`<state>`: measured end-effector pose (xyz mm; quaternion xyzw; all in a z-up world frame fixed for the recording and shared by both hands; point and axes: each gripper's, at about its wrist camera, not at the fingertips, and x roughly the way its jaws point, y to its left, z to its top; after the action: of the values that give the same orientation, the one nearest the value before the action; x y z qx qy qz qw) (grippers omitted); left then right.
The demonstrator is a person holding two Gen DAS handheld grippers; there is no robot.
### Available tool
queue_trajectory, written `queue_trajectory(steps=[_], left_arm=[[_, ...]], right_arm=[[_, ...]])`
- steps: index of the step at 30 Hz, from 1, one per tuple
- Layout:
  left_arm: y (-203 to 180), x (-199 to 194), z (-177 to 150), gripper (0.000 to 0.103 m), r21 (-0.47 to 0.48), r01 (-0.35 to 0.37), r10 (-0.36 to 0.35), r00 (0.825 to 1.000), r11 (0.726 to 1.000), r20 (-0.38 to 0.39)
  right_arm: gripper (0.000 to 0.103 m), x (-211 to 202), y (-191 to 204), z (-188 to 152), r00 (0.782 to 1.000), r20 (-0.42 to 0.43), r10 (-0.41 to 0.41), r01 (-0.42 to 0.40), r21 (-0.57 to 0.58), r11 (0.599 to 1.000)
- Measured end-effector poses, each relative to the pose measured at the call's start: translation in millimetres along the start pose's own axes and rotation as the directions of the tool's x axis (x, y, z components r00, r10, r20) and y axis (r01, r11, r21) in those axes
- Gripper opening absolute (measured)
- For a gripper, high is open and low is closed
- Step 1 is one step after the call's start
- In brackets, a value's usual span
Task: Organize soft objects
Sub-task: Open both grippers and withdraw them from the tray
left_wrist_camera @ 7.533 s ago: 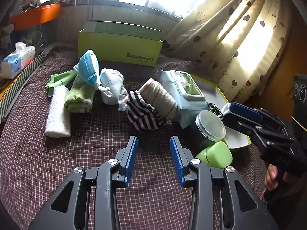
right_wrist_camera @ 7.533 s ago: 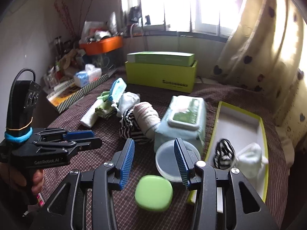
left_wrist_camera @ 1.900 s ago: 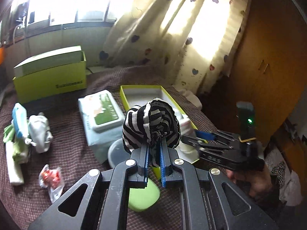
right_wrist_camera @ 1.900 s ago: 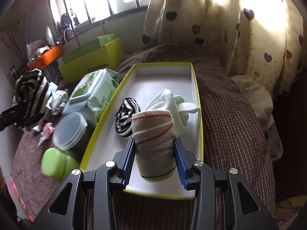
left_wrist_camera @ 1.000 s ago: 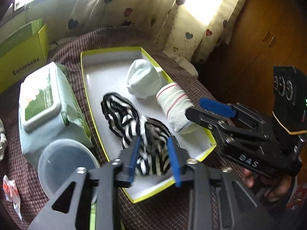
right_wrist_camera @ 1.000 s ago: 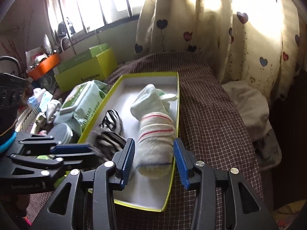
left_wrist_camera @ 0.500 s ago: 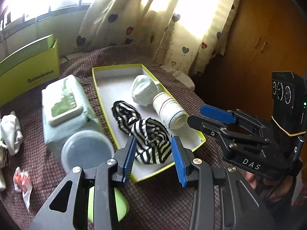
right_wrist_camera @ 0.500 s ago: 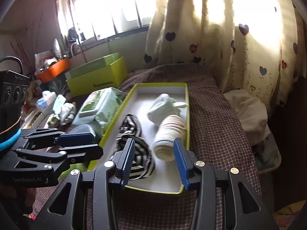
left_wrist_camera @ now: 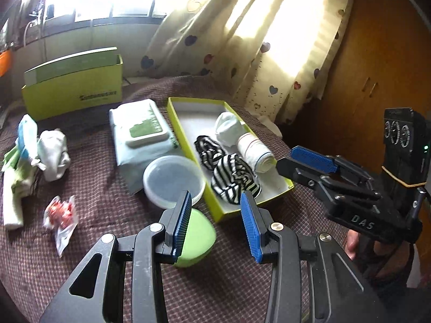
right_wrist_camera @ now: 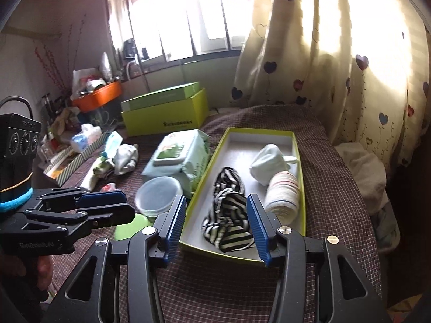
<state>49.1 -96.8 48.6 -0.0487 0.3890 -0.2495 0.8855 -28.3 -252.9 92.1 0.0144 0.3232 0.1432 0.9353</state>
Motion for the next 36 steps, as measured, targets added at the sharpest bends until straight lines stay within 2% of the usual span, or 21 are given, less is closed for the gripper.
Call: queue_trajectory(steps=[6, 14, 26, 36], left_arm=[[8, -13, -7, 0.039, -0.010, -0.030, 0.030, 0.999, 1.000, 0.014], [18, -24, -13, 0.039, -0.027, -0.069, 0.070, 0.997, 0.997, 0.027], [34, -28, -19, 0.039, -0.065, -0.082, 0.084, 0.996, 0.995, 0.028], [65, -37, -28, 0.039, -0.130, -0.107, 0.112, 0.993, 0.986, 0.031]], right_arm=[[0.046, -5, 17, 1, 0.999, 0.009, 0.035, -0.034, -0.028, 0.999], [0.046, -5, 27, 2, 0.999, -0.002, 0.040, -0.040, -0.038, 0.998], [0.046, 1, 36, 3, 0.999, -0.028, 0.039, -0.041, -0.061, 0.997], [0.046, 5, 45, 5, 0.998, -0.039, 0.045, -0.048, -0.083, 0.995]])
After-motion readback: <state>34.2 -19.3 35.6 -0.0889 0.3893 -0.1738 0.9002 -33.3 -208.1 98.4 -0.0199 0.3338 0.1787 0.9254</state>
